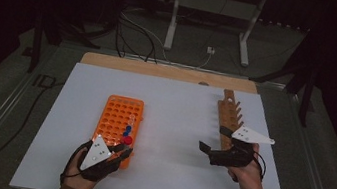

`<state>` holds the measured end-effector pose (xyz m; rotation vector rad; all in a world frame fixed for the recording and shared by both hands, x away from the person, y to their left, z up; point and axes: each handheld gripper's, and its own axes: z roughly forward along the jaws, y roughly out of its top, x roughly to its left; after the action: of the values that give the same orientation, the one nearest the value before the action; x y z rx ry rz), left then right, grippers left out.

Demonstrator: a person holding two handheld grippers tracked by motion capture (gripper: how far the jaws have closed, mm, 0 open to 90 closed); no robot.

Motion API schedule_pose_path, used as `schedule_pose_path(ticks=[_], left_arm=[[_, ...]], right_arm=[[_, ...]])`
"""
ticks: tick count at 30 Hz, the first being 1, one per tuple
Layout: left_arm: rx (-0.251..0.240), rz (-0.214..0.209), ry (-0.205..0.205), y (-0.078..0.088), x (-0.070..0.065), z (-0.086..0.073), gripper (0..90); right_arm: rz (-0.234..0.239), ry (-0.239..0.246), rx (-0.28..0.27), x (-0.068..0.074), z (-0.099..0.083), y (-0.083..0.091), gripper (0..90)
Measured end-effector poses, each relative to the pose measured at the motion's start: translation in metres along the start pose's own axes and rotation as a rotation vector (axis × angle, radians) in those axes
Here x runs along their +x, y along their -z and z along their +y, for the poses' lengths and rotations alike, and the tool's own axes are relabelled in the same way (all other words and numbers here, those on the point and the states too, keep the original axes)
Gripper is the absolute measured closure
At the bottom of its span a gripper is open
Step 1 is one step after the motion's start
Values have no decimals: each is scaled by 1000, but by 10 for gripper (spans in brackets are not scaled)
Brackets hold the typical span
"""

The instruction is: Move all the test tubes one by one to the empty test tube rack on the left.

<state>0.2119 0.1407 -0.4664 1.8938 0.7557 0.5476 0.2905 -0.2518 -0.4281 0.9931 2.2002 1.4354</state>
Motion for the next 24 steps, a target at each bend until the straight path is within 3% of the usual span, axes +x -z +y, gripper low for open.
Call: schedule_pose_path(ticks=[8,14,22,24], left_arm=[[72,17,3,-2,3,-14,751],[156,25,-24,-12,-1,-23,751],[166,31,13,-10,2,-24,737],[168,34,23,-8,3,-24,672]], right_arm=[[-25,-15,11,-5,-7,2,41],[-48,-22,8,-9,-13,5,40],[-107,0,-2,-8,-23,7,38],[-121,6,-3,-7,-26,8,38]])
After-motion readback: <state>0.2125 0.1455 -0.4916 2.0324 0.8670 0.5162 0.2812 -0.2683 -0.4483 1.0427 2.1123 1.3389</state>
